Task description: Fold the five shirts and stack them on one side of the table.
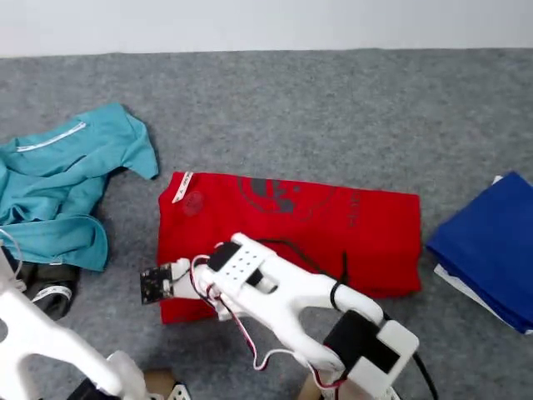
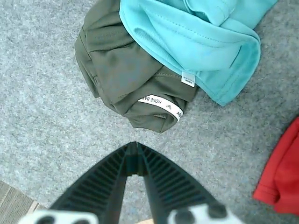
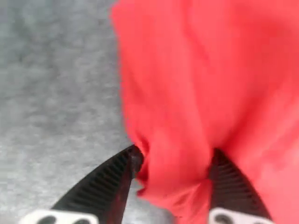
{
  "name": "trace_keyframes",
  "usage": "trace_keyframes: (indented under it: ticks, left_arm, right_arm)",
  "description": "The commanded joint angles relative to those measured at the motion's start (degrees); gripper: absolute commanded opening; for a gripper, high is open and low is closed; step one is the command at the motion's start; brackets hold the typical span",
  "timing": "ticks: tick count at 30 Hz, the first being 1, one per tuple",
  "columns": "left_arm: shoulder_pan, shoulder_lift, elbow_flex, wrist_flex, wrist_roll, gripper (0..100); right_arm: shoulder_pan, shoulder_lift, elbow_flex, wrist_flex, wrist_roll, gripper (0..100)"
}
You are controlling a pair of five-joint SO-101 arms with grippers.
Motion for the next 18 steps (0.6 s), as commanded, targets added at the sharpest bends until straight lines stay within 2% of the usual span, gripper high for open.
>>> trace_keyframes:
  ticks: [1, 6, 12, 18]
  left_arm:
    - [-0.53, -1.76, -0.22, -0.79, -0.44, 0]
    - [-0.53, -1.76, -0.31, -0.97, -0.44, 0]
    - [-0.44, -1.32, -0.31, -1.14, -0.53, 0]
    - [-0.18, -1.32, -0.31, -2.9, -0.53, 0]
  right_arm:
    - [0.48, 1.01, -2.99, 0.22, 0.62, 13.9]
    - [0.57, -0.57, -3.25, 0.22, 0.44, 13.1]
    - [0.66, -6.55, -3.87, 0.22, 0.53, 0.7]
    - [5.49, -8.66, -4.13, -0.22, 0.62, 1.1]
